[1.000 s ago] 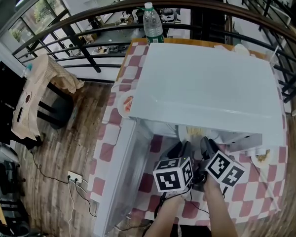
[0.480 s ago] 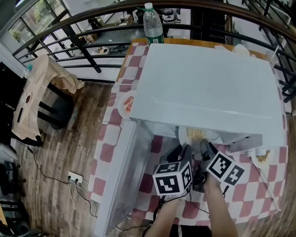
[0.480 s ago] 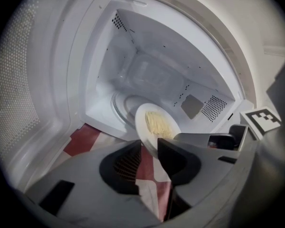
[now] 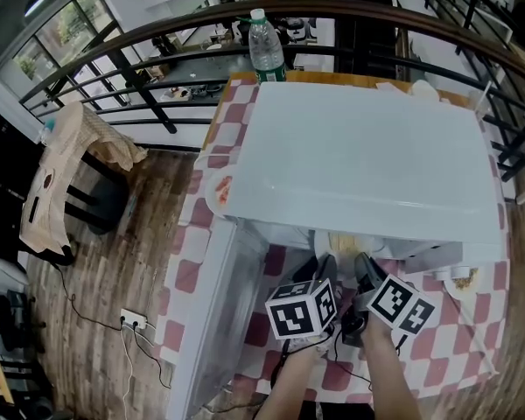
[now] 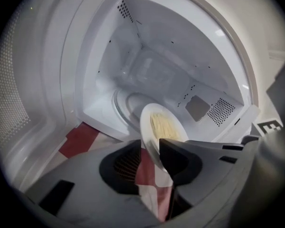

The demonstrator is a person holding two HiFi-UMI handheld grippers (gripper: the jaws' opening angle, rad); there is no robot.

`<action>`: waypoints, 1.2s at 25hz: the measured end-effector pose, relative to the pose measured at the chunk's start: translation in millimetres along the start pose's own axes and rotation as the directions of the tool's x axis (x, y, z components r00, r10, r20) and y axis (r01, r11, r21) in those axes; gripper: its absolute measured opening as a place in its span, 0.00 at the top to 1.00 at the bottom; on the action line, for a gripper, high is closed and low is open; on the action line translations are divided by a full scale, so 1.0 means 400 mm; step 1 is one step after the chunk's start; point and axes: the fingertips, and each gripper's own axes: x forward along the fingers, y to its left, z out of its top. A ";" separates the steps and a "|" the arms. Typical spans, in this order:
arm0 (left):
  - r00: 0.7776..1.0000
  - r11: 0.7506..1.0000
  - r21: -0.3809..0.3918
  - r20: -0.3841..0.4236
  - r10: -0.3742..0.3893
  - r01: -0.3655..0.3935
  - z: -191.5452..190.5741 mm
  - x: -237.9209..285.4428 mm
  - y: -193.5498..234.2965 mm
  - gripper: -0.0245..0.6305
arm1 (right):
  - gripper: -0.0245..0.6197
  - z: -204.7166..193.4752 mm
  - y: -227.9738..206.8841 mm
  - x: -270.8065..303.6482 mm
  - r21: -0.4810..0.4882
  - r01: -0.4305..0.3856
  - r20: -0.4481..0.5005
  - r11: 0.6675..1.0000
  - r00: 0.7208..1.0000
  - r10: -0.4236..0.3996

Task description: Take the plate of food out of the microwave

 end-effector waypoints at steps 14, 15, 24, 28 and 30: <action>0.999 0.995 -0.087 0.033 -0.035 0.038 -0.027 -0.023 -0.013 0.81 | 0.88 -0.027 -0.005 -0.037 -0.024 0.009 -0.001 1.000 1.000 -0.009; 0.999 0.996 -0.085 0.038 -0.034 0.037 -0.028 -0.031 -0.015 0.81 | 0.88 -0.029 -0.002 -0.043 -0.026 0.008 0.001 1.000 1.000 -0.008; 0.996 0.995 -0.072 0.070 -0.059 0.064 -0.031 -0.115 -0.042 0.81 | 0.88 -0.047 0.040 -0.124 -0.033 0.005 0.025 0.999 1.000 -0.004; 0.995 0.994 -0.085 0.075 -0.061 0.067 -0.043 -0.157 -0.054 0.81 | 0.88 -0.057 0.054 -0.162 -0.045 0.004 0.027 0.999 1.000 -0.003; 0.996 0.994 -0.085 0.072 -0.058 0.064 -0.053 -0.176 -0.060 0.81 | 0.88 -0.065 0.058 -0.183 -0.049 0.008 0.027 0.999 1.000 -0.006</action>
